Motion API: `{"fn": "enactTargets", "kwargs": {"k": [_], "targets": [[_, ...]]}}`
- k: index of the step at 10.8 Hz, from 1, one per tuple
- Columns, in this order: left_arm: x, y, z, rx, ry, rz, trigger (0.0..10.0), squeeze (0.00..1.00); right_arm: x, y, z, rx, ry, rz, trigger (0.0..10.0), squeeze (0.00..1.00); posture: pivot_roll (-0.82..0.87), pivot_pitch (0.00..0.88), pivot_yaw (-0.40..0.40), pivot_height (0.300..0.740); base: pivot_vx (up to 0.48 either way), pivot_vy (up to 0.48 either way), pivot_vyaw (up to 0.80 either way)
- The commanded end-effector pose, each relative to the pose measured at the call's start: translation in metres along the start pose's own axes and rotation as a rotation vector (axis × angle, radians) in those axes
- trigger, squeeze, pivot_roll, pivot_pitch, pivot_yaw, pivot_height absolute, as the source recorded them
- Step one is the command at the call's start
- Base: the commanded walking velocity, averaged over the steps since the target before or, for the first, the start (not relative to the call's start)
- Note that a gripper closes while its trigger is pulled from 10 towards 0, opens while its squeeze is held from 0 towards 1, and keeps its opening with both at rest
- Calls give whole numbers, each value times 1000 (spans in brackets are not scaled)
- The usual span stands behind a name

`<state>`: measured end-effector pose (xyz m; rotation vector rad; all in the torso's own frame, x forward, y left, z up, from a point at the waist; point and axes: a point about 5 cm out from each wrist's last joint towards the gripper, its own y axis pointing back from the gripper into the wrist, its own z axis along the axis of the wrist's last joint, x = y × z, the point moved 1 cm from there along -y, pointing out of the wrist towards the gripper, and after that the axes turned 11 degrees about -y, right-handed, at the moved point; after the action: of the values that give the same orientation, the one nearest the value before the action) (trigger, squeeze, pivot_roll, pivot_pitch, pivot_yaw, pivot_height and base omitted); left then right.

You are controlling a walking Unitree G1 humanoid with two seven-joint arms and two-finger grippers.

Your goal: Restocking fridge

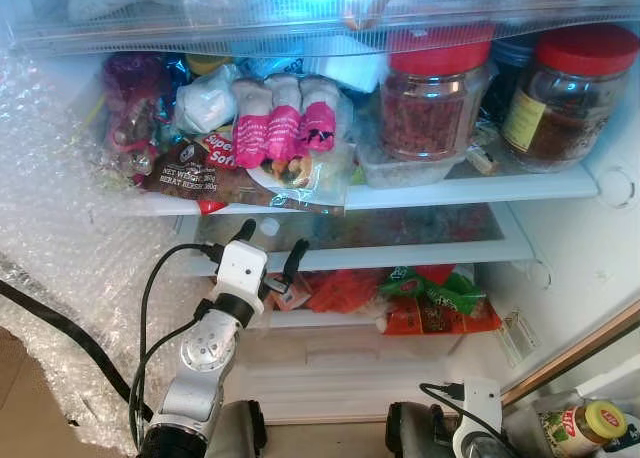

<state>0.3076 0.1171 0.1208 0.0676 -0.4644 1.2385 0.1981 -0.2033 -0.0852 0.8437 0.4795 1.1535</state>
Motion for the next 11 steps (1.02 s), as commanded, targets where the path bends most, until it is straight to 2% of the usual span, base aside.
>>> {"fn": "enactTargets", "kwargs": {"k": [1,11], "targets": [[-1,3,-1,12,-5,-6,10000,0,1,7,-39,146,-9,0,10000,0,-27,81,67,586,0,0,0],[-1,3,-1,19,-5,-6,10000,0,1,7,-39,146,-9,0,10000,0,-27,81,67,586,0,0,0]]}}
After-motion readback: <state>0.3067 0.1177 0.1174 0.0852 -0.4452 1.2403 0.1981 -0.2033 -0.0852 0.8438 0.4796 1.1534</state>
